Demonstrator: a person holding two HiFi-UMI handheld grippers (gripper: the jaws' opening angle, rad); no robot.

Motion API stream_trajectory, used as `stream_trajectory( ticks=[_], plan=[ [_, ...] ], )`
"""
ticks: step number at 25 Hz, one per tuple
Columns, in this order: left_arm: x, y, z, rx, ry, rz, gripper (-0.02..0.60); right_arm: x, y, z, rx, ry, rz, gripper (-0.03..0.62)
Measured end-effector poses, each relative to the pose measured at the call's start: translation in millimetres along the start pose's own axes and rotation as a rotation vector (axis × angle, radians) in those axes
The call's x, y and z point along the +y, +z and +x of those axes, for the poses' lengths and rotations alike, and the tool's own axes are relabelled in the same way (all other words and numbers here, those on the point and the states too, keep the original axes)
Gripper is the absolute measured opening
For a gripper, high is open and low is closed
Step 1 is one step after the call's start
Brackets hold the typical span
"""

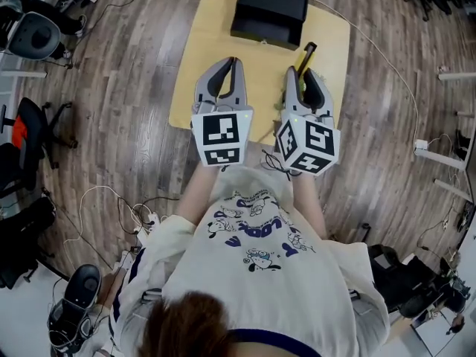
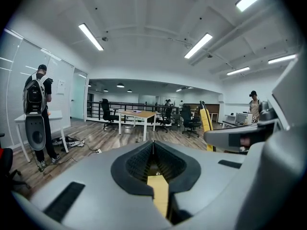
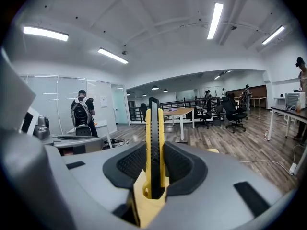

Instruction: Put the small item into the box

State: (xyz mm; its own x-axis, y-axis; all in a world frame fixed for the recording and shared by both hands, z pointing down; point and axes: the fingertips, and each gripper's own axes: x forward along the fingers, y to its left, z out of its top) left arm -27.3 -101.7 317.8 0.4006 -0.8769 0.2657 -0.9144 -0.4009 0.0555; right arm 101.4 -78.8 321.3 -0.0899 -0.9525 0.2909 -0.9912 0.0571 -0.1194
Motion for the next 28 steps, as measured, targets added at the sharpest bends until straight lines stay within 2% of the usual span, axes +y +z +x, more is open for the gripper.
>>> stream_trajectory(
  ticks=[9,22,28],
  plan=[
    [19.8,8.5,54.4,0.017,-0.018,-0.014,0.02,-14.9,18.1,57.7,0.011,-0.02,-0.026,0.129],
    [35.0,0.5,101.5,0.07,-0.037,-0.043,0.02,-12.1,13.2,120.4,0.077,0.007,-0.079,0.129],
    [37.0,-7.8,121.0,0.101,-0.017,-0.051,0.02,-18.2,12.7,146.7,0.107,0.045,-0.117,0.129]
  ],
)
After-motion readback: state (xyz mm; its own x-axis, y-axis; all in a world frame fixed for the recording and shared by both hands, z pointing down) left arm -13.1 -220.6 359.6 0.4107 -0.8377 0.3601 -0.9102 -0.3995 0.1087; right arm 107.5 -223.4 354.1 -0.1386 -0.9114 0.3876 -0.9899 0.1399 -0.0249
